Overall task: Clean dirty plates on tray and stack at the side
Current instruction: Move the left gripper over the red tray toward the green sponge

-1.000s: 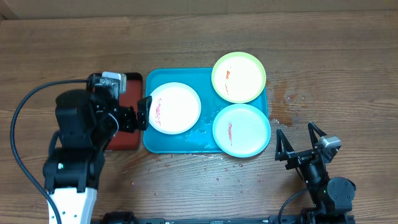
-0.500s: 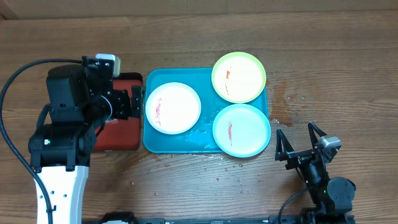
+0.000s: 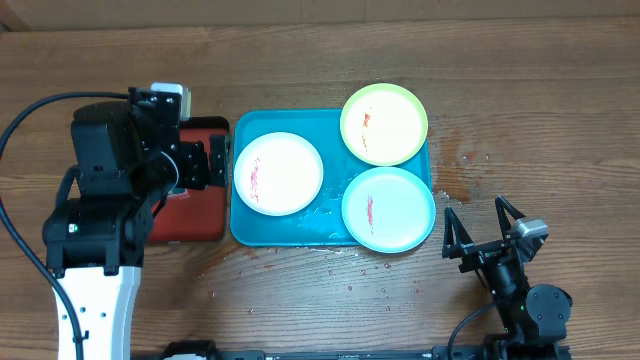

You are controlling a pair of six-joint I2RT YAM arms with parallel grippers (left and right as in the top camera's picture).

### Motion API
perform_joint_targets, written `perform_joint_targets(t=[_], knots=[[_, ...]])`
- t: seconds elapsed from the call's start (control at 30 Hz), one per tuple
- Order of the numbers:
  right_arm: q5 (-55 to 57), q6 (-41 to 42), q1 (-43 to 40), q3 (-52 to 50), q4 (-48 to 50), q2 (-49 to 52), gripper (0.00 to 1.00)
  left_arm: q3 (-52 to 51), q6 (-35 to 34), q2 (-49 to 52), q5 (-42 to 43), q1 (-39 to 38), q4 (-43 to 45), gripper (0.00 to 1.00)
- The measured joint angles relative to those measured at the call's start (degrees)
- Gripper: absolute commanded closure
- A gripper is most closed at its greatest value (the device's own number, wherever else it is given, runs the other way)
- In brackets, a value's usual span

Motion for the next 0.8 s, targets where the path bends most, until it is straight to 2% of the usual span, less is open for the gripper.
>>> perform_joint_targets(t=[0.17, 0.5, 0.8], knots=[[0.0, 0.0, 0.0, 0.0, 0.0, 0.0, 0.0, 1.8, -1.1, 2.8, -0.9, 0.0, 0.0, 0.0], [-1.6, 0.0, 0.0, 0.0, 1.8, 0.0, 0.0, 11.6, -2.6, 8.9, -1.7, 0.0, -7.5, 0.0], [-3.5, 0.0, 0.0, 2.6, -2.3, 0.0, 0.0, 12.2, -3.2, 9.1, -1.9, 0.0, -8.3, 0.0]])
